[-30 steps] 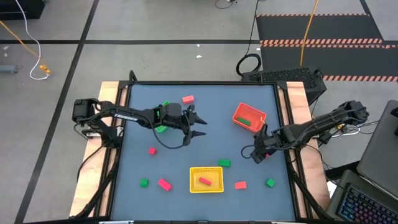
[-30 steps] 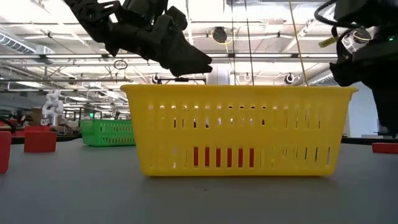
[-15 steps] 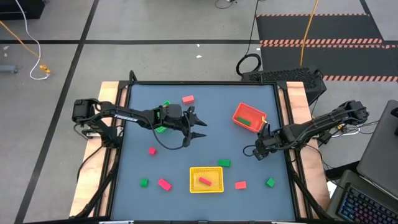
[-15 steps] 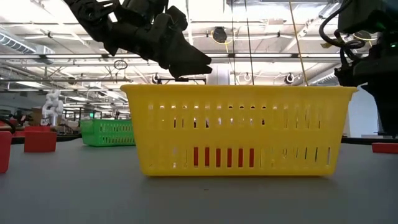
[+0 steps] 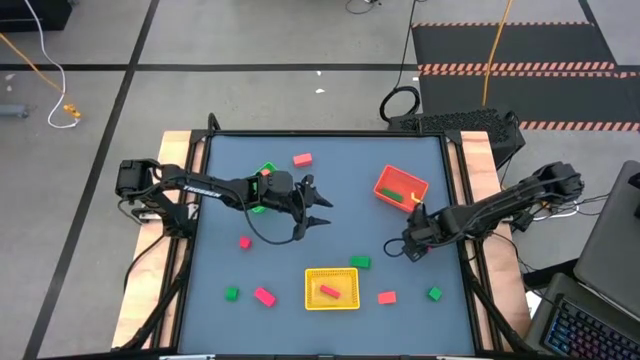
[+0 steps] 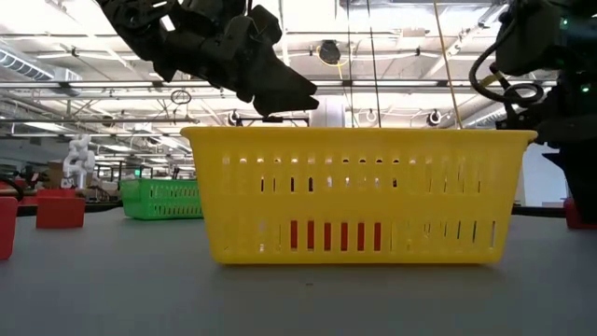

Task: Sort & place blocks by color
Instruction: Put the red block into the yellow bin

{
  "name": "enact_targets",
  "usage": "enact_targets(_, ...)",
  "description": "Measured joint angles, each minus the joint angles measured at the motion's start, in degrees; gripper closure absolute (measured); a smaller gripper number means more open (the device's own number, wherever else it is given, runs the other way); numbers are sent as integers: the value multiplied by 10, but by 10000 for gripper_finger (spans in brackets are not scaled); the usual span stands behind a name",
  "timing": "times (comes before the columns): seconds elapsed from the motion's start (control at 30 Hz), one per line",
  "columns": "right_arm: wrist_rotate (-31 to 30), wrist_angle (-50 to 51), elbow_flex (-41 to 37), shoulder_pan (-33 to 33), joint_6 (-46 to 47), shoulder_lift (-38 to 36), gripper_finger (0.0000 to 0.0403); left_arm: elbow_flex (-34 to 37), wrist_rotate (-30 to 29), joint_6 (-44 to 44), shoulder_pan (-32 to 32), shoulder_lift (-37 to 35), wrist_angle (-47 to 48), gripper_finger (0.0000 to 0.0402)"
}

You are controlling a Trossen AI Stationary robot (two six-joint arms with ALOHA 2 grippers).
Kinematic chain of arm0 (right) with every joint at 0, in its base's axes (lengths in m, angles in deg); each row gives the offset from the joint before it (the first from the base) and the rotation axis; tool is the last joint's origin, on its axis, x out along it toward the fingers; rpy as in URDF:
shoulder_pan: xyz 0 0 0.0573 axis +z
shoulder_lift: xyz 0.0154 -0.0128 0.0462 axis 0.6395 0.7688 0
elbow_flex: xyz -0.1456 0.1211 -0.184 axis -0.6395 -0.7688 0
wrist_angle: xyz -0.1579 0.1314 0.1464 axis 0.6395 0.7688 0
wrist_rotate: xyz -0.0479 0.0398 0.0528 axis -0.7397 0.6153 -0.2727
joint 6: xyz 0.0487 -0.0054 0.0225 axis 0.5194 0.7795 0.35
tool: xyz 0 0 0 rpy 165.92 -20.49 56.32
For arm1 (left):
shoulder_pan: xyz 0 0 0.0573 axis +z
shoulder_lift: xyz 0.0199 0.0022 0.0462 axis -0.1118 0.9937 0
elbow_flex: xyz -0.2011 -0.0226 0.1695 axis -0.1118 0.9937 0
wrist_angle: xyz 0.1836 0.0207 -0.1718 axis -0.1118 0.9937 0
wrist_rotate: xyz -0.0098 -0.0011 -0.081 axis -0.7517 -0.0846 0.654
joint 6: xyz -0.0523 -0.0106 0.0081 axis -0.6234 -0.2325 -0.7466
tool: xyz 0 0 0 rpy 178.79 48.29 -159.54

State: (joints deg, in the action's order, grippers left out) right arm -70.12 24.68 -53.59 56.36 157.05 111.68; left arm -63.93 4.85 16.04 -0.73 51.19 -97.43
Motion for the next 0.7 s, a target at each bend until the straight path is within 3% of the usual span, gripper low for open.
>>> enact_targets(0.13, 0, 1, 0, 0, -4, 16, 210, 0, 0, -1, 0, 0, 5, 163)
enact_targets(0.33, 0, 0, 1, 0, -21, 22, 279, 0, 0, -4, 0, 0, 7, 163)
enact_targets(0.47, 0, -10, 0, 0, -41, 20, 278, 0, 0, -7, 0, 0, 7, 163)
enact_targets(0.6, -13, -82, 1, 0, -66, 5, 285, 0, 0, -11, 0, 0, 7, 163)
enact_targets(0.7, -31, -179, 0, 0, -104, -10, 344, 0, -1, -13, 0, 0, 7, 163)
